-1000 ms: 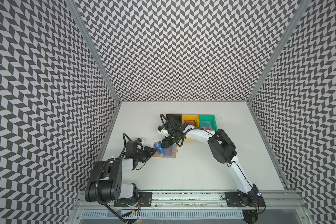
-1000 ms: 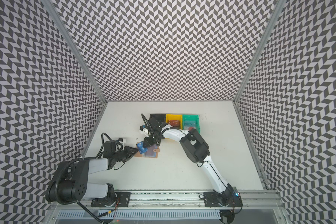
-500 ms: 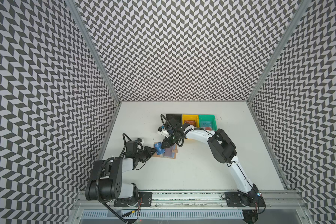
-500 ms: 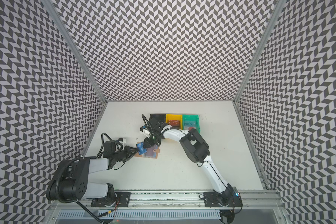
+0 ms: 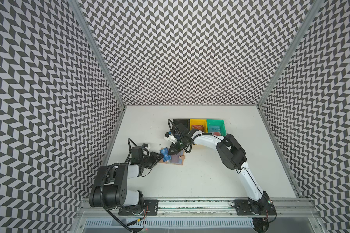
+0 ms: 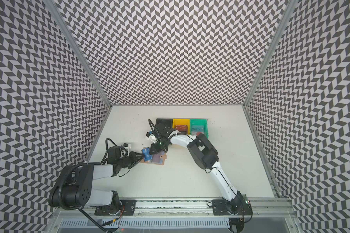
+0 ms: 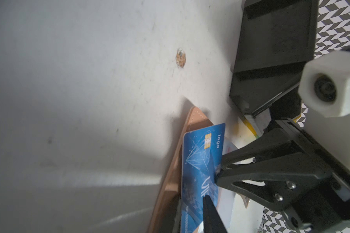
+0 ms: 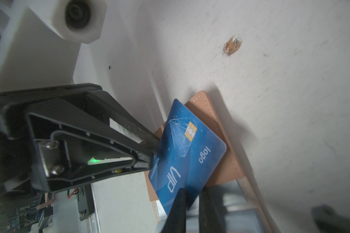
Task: Take the credit cards out of the card holder
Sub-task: Pick up the credit card from the card holder.
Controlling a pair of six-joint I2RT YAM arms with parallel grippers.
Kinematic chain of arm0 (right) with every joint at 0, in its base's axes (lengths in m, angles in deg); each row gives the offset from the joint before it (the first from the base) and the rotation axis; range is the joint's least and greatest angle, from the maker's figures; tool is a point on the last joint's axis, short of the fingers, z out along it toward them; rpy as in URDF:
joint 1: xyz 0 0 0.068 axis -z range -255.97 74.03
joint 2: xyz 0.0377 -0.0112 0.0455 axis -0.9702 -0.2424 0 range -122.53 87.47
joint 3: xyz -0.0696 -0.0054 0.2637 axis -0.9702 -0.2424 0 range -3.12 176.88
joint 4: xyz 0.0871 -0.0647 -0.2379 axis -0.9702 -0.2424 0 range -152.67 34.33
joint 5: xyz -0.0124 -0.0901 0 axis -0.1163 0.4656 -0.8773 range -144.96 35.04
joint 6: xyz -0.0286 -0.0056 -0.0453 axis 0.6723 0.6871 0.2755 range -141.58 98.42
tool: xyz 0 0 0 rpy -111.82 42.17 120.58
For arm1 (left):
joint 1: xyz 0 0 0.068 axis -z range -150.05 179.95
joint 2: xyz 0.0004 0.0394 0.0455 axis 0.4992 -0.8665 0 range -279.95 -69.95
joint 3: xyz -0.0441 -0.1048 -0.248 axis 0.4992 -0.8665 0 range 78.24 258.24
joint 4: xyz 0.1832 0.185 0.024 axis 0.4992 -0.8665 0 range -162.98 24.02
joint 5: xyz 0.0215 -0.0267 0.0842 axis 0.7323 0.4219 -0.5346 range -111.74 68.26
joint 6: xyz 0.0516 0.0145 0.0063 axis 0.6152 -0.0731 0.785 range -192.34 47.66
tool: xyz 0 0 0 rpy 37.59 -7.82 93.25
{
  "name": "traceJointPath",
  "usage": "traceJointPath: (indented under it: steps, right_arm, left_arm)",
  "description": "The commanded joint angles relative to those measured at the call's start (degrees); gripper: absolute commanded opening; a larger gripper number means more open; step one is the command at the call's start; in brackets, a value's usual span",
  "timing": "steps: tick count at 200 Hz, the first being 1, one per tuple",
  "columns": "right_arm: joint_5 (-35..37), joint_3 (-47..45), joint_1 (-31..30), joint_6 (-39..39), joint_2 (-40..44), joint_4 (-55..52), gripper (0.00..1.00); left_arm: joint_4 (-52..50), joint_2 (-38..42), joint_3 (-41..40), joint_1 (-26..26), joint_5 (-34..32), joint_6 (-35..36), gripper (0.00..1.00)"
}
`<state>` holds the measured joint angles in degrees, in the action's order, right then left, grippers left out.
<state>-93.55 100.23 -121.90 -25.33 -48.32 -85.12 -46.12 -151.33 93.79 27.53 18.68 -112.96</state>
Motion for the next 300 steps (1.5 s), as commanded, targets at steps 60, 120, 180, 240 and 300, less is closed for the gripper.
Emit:
traceJointPath:
  steps: [60,120,180,240,300]
  right_arm:
    - [-5.81,-2.81,-0.03,0.06,0.22,3.66,0.11]
    - [-7.61,-3.01,-0.03,-0.22,-0.48,4.88,0.12]
    - [-11.13,-4.63,0.49,-1.96,0.56,8.31,0.06]
    - [-14.48,-6.74,1.88,-3.25,2.61,10.97,0.03]
    - [-15.89,-7.72,3.28,-4.05,2.97,11.69,0.03]
  left_arm:
    - [-0.9,-0.63,-1.61,-0.07,-1.4,0.1,0.23]
    - [-0.63,-0.93,-1.84,-0.11,-1.4,0.19,0.23]
    - [-0.87,-0.61,-1.76,-0.1,-1.19,0.19,0.23]
    - [-1.56,0.44,-1.62,-0.07,-1.18,0.28,0.32]
    - [-2.22,1.47,-1.67,-0.11,-1.36,0.41,0.39]
